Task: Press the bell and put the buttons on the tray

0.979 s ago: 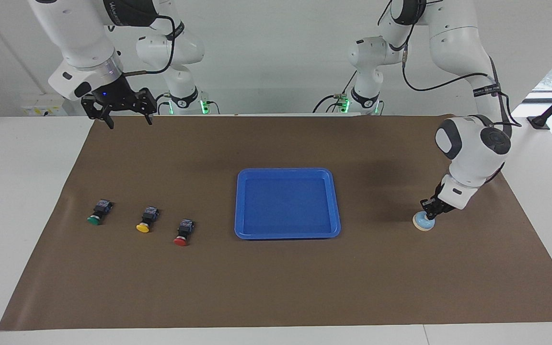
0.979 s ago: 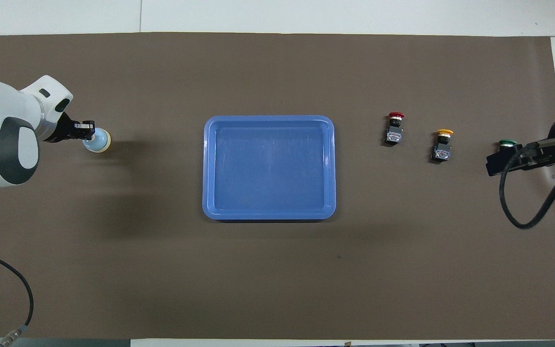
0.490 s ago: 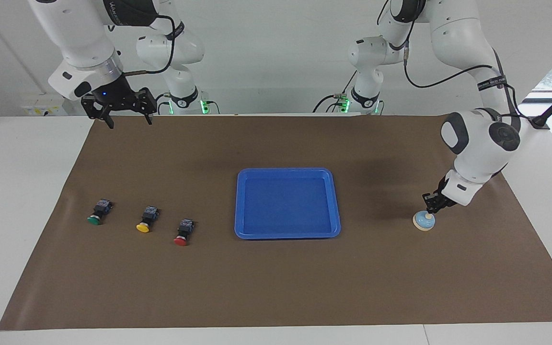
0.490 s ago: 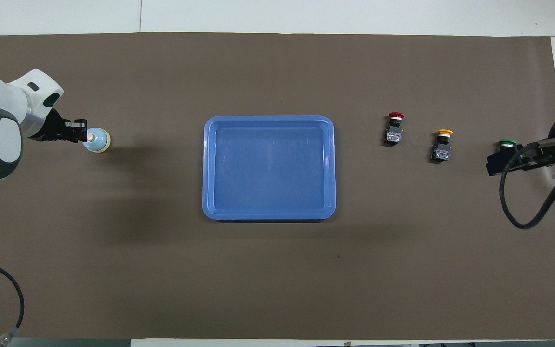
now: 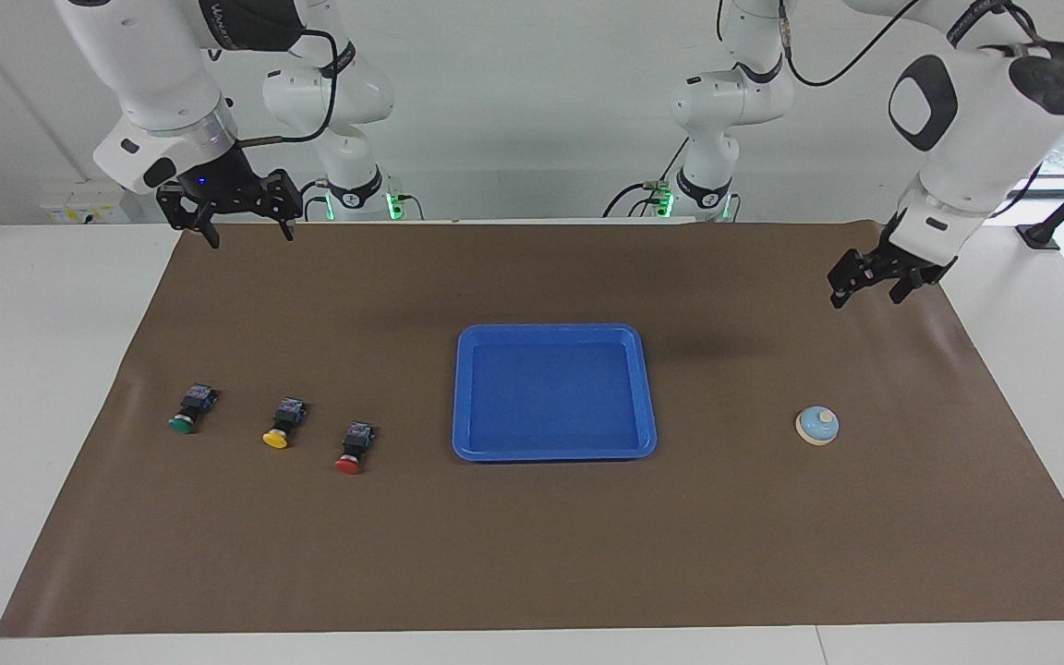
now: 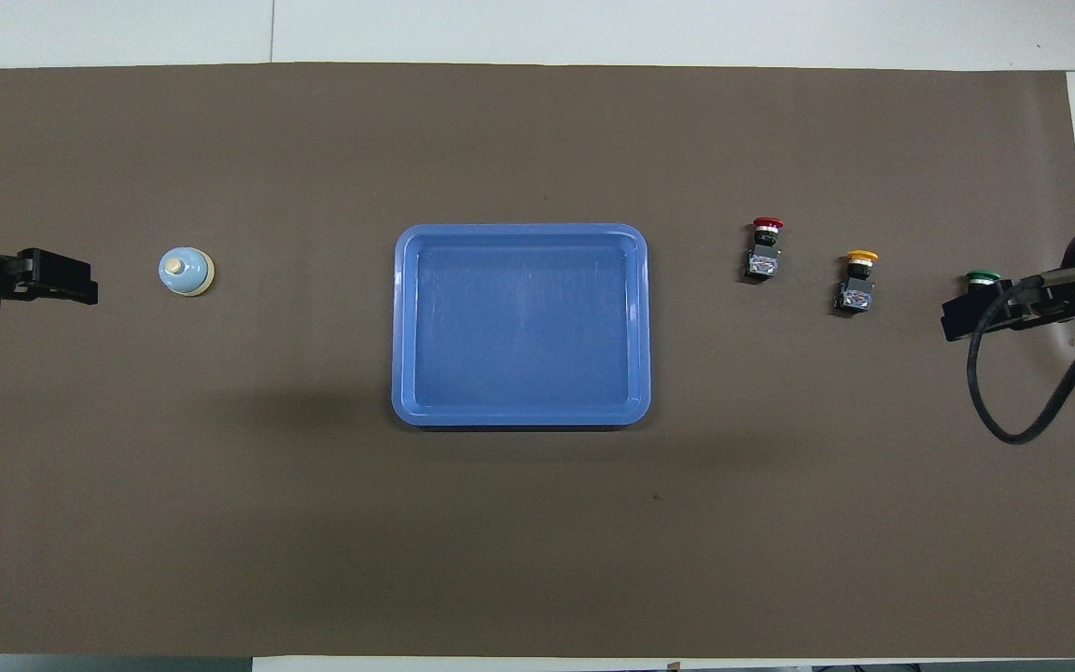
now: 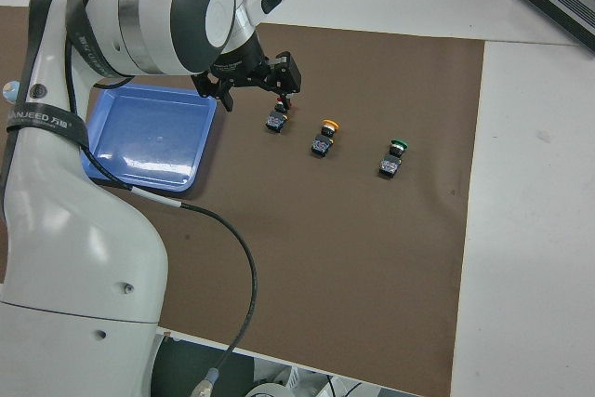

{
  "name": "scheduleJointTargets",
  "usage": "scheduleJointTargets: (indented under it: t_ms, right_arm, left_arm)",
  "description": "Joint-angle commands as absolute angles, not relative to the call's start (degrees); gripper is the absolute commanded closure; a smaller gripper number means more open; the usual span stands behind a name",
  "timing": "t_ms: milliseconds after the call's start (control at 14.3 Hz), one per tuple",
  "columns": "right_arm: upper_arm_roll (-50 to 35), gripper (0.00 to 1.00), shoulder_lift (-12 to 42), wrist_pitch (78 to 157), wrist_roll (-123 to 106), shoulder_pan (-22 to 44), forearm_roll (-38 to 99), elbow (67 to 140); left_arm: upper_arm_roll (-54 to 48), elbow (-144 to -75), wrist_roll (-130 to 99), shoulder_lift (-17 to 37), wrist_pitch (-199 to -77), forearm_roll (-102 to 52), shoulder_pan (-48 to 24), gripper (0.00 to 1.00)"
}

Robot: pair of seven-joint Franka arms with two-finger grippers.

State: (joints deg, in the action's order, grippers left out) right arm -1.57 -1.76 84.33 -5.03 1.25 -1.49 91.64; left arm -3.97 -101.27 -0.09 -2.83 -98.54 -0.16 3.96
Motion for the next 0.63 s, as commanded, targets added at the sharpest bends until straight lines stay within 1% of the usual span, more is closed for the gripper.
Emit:
scheduleJointTargets:
  t_ms: [0, 140, 210, 560]
  right_arm:
    - [-2.02, 0.0, -2.81, 84.64, -5.1, 0.53, -1.14, 92.9]
    - [-2.02, 0.0, -2.81, 84.64, -5.1, 0.53, -1.14, 92.9]
    - [-2.02, 0.0, -2.81, 84.64, -5.1, 0.53, -1.14, 92.9]
    - [-1.93, 0.0, -2.81, 84.55, -5.1, -0.7, -1.14, 92.9]
  left_arm:
    - [-3.6, -101.96, -0.7, -6.24, -95.2, -0.62, 3.43, 0.0]
    - [-3.52, -98.37, -0.7, -5.45, -91.51, -0.62, 3.43, 0.0]
    - [-3.52, -97.74, -0.7, -5.19, -91.15, -0.62, 3.43, 0.0]
    - [-3.6, -98.09, -0.7, -4.48, -90.53, -0.97, 3.34, 0.0]
